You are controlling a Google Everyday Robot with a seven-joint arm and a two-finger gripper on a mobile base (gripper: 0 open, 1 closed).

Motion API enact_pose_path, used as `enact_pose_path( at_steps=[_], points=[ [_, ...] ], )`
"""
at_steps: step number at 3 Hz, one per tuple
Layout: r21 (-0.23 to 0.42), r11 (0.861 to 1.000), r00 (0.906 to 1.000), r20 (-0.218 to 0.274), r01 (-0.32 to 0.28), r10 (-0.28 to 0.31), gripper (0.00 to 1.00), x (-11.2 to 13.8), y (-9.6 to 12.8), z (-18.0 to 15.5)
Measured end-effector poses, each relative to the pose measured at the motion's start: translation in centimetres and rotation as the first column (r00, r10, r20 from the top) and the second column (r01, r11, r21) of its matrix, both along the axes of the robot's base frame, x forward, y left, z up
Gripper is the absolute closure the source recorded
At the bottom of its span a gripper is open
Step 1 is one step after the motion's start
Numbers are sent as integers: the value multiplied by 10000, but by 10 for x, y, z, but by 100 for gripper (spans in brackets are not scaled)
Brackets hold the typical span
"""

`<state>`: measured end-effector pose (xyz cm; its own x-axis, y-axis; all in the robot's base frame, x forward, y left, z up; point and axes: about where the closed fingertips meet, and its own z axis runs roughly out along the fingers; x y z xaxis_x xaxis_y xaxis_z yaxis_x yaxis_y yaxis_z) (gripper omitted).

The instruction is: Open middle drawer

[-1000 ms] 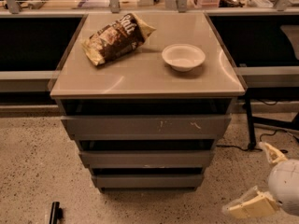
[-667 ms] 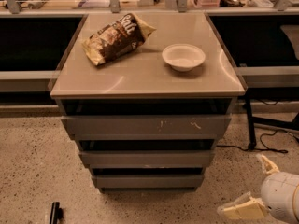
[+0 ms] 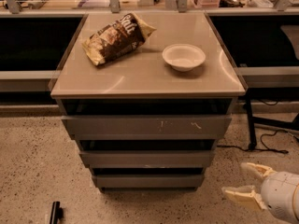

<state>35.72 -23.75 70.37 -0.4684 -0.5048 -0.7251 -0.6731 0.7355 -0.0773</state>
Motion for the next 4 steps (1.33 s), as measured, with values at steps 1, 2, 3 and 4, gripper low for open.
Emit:
enact_pose_path(
  at_steps=[1,2,3,4],
  points=[
    [0,10000,10000,0,0,0,65,0,0,0],
    [0,10000,10000,1,0,0,88,0,0,0],
    [-36,10000,9999,147,2,-1,100,6,2,-14],
    [-221,9997,9965,829,57,-38,100,17,5,-38]
  ],
)
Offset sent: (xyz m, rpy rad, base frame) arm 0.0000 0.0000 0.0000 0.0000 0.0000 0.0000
